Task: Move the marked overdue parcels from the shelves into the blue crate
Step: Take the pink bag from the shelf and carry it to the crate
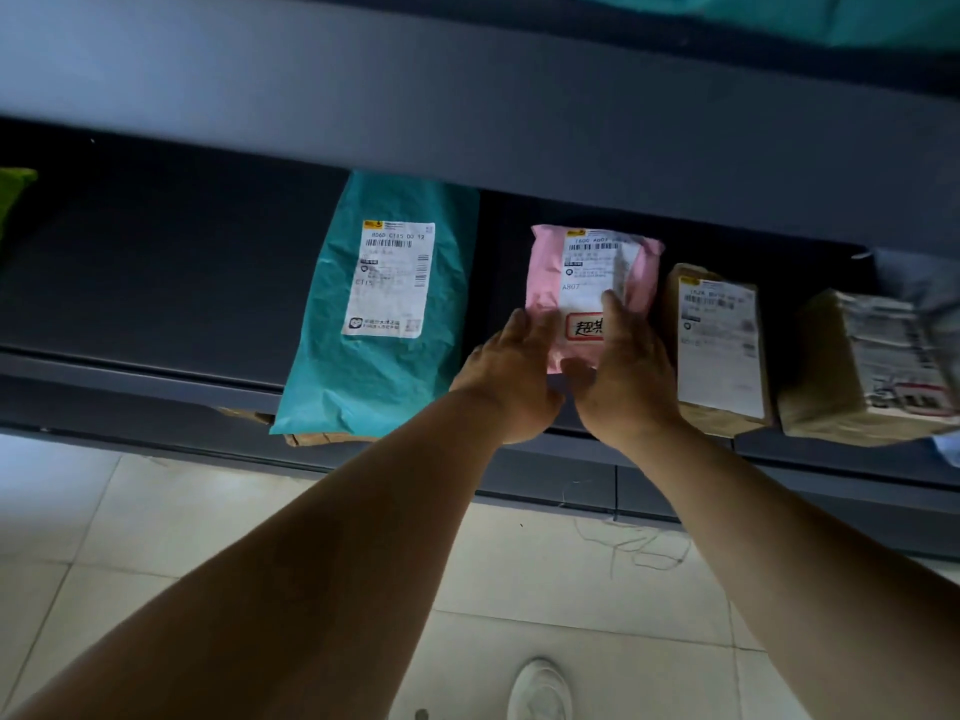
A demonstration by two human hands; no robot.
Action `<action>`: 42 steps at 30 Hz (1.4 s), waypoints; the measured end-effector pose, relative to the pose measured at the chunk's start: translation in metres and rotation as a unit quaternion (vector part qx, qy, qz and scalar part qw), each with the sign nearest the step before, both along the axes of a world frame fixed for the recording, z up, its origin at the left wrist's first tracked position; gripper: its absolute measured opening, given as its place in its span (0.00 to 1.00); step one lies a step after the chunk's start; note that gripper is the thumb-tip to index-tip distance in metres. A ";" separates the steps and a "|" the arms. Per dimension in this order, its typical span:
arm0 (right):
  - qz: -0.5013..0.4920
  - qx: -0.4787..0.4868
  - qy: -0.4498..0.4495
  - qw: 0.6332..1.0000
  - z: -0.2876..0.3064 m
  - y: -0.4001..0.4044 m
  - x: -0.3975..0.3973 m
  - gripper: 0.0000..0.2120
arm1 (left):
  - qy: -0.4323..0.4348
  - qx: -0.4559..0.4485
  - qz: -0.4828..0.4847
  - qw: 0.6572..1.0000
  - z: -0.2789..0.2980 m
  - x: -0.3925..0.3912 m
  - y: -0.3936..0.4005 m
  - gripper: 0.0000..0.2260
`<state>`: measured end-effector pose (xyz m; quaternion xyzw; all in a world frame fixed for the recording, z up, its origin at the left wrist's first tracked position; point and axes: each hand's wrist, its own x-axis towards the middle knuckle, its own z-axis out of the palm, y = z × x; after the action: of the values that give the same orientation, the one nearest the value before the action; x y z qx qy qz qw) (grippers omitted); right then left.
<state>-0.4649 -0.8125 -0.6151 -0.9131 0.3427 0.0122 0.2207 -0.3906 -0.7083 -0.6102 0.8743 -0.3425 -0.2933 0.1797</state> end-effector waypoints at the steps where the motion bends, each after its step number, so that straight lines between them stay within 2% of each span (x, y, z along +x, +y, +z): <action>1: -0.004 0.011 -0.004 1.000 -0.001 0.002 -0.001 0.36 | 0.005 -0.012 0.016 1.000 -0.002 -0.001 0.000 0.33; 5: -0.026 0.047 -0.050 0.997 0.004 0.013 -0.009 0.31 | -0.002 -0.047 0.101 0.994 0.000 -0.012 0.005 0.25; 9: -0.025 0.066 -0.036 0.997 0.003 0.017 -0.019 0.36 | 0.034 -0.059 0.159 0.985 0.000 -0.024 0.008 0.30; 14: -0.006 0.091 -0.063 0.994 0.011 0.021 -0.025 0.35 | 0.073 -0.096 0.251 0.960 0.015 -0.041 0.010 0.30; 20: 0.007 0.122 -0.113 0.986 0.053 0.031 -0.032 0.32 | 0.039 -0.156 0.303 0.939 0.056 -0.050 0.027 0.30; 23: 0.035 0.123 -0.123 0.984 0.075 0.053 -0.039 0.31 | 0.040 -0.172 0.317 0.932 0.080 -0.057 0.051 0.26; 27: 0.054 0.161 -0.117 0.978 0.099 0.096 -0.043 0.31 | 0.023 -0.180 0.341 0.922 0.103 -0.070 0.104 0.28; 29: 0.070 0.178 -0.097 0.977 0.110 0.126 -0.043 0.30 | 0.025 -0.174 0.348 0.921 0.114 -0.076 0.135 0.25; 31: 0.089 0.185 -0.082 0.975 0.123 0.161 -0.042 0.30 | 0.067 -0.202 0.404 0.889 0.127 -0.081 0.171 0.23; 33: 0.115 0.189 -0.082 0.972 0.136 0.201 -0.041 0.30 | 0.084 -0.221 0.449 0.862 0.142 -0.086 0.212 0.26; 42: 0.257 0.195 -0.085 0.943 0.205 0.408 -0.045 0.30 | 0.029 -0.227 0.532 0.815 0.212 -0.125 0.425 0.22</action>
<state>-0.5094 -0.4042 -0.4105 -0.9066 0.0675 0.0574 0.4126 -0.5156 -0.2831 -0.3987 0.8460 0.1244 -0.0910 0.5104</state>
